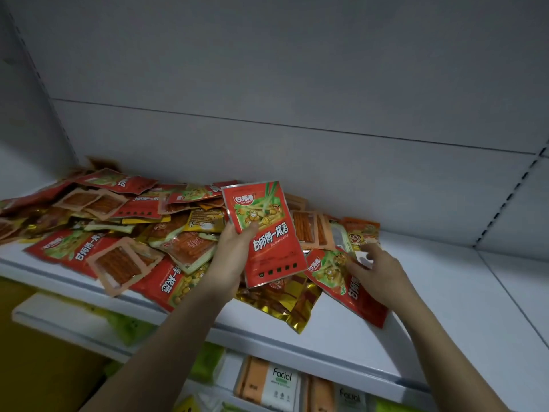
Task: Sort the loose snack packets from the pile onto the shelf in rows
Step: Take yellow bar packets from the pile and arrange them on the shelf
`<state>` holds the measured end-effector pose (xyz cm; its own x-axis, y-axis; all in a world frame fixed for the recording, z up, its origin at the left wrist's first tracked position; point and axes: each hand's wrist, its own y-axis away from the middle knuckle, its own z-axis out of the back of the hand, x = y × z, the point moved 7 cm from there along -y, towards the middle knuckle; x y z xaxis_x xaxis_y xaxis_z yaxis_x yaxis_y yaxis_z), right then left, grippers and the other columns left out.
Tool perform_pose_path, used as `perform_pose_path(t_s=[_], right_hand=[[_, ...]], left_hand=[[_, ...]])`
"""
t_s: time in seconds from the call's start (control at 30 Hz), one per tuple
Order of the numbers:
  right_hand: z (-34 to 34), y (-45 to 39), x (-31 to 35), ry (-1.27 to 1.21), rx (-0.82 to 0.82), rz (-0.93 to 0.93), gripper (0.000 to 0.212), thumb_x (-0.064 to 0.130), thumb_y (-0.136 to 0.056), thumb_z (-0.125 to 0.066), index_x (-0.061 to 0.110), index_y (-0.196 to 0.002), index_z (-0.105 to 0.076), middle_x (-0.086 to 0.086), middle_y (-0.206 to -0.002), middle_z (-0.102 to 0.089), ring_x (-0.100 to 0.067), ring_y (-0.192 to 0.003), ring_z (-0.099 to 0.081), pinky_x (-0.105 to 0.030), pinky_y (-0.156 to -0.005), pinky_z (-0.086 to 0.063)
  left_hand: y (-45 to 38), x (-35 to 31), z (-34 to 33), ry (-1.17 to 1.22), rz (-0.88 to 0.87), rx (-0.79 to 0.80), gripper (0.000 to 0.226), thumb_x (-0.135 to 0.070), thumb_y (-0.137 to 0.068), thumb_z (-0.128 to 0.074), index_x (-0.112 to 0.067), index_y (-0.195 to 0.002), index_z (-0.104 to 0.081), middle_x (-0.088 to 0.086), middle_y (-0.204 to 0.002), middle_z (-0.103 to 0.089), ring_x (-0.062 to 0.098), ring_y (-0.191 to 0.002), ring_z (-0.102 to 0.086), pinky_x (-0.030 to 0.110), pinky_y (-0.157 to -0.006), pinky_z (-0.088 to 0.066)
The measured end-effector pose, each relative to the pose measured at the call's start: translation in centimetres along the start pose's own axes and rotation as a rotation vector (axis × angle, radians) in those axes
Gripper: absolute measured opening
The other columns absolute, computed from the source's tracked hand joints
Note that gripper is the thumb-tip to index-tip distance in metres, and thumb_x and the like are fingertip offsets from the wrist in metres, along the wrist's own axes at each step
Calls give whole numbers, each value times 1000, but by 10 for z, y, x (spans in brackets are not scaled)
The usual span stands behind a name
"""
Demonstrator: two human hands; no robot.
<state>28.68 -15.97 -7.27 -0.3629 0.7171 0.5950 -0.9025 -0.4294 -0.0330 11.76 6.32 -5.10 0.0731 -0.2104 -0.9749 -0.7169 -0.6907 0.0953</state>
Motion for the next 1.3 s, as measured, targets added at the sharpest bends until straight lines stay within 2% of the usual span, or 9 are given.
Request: perform_pose_path(t_s=[0.13, 0.27, 0.4, 0.63, 0.8, 0.97, 1.07, 1.17, 1.3], right_hand=[[-7, 2, -19, 89, 100, -76, 73, 50, -83, -73, 16, -142, -47, -8, -132, -60, -30, -121, -54, -45, -97, -49], [3, 5, -28, -62, 74, -103, 40, 35, -83, -77, 12, -114, -66, -1, -101, -70, -18, -88, -64, -31, -77, -50], [17, 15, -44, -432, 69, -145, 18, 25, -88, -74, 12, -94, -63, -6, -89, -74, -19, -74, -71, -32, -65, -55], [44, 25, -50, -936, -28, -147, 12, 18, -95, -63, 11, -105, -61, -9, -95, -76, -24, -81, -73, -34, -70, -53], [45, 20, -35, -1079, -22, -114, 16, 9, -93, -62, 10, -108, -58, -2, -84, -77, -19, -76, -74, -39, -75, -58], [39, 10, -6, -1151, 6, -70, 27, 10, -87, -73, 13, -106, -54, -5, -95, -76, -20, -81, -75, -35, -70, -57], [33, 5, 14, -1167, 70, -28, 26, 10, -86, -74, 13, -103, -55, -5, -100, -76, -21, -85, -75, -35, -73, -58], [22, 2, 36, -1156, 159, 13, 28, 10, -85, -74, 11, -103, -53, -7, -100, -76, -23, -87, -75, -35, -72, -59], [2, 2, 65, -1113, 274, 79, 33, 9, -83, -76, 8, -107, -52, -7, -101, -76, -22, -87, -75, -32, -71, -61]], left_hand=[[-3, 14, -9, 108, 136, 8, 21, -33, -98, -63, -25, -117, -62, 1, -96, -78, 22, -83, -77, 41, -73, -61], [-6, 21, -27, 152, 190, 113, 37, -20, -91, -70, -19, -126, -58, 7, -110, -76, 26, -93, -76, 41, -74, -61], [-10, 21, -40, 115, 159, 137, 42, -5, -90, -69, -17, -128, -57, 9, -115, -73, 27, -96, -75, 41, -77, -61], [-13, 19, -55, 25, 92, 146, 65, -8, -86, -75, -22, -142, -43, 5, -116, -72, 24, -92, -76, 40, -71, -62], [-8, 10, -69, -44, -71, 202, 99, -2, -86, -73, -50, -151, -15, 6, -126, -65, 28, -105, -72, 52, -84, -60], [6, 2, -79, -136, -164, 284, 52, -6, -93, -67, -44, -126, -54, 5, -133, -60, 27, -107, -71, 42, -74, -62], [10, 1, -70, -190, -150, 200, 24, -14, -100, -60, -34, -110, -69, 5, -125, -67, 24, -100, -74, 39, -74, -63], [12, 1, -60, -124, -101, 103, 19, -31, -103, -54, -31, -112, -71, 4, -110, -76, 27, -98, -74, 49, -87, -60], [16, 0, -49, -28, -89, 85, 36, -45, -92, -61, -22, -118, -68, 8, -108, -76, 30, -97, -74, 48, -86, -59]])
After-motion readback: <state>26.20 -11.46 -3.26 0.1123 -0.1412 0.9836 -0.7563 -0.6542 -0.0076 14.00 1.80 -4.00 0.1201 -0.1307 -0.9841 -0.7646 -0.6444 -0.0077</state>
